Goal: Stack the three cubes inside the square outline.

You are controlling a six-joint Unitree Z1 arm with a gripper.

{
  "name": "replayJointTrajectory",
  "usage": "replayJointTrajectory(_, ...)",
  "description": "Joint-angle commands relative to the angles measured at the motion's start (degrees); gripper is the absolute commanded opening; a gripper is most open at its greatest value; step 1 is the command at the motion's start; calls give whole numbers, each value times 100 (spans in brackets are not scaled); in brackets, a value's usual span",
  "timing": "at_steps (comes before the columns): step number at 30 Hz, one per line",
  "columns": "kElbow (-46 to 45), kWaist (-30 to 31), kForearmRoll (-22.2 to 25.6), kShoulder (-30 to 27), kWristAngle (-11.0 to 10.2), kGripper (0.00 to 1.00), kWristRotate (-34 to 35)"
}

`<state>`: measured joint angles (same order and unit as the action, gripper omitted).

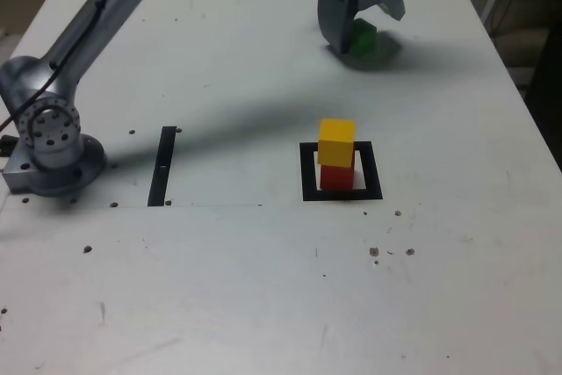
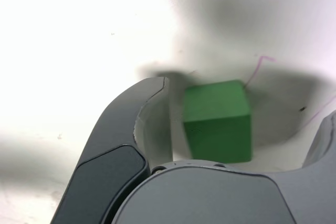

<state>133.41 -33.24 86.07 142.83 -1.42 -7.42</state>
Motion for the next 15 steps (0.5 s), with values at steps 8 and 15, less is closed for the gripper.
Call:
replayJointTrajectory(8, 108, -58, 170, 142, -5, 66, 132)
replayJointTrajectory(15, 148, -9, 82, 125, -96, 30, 141)
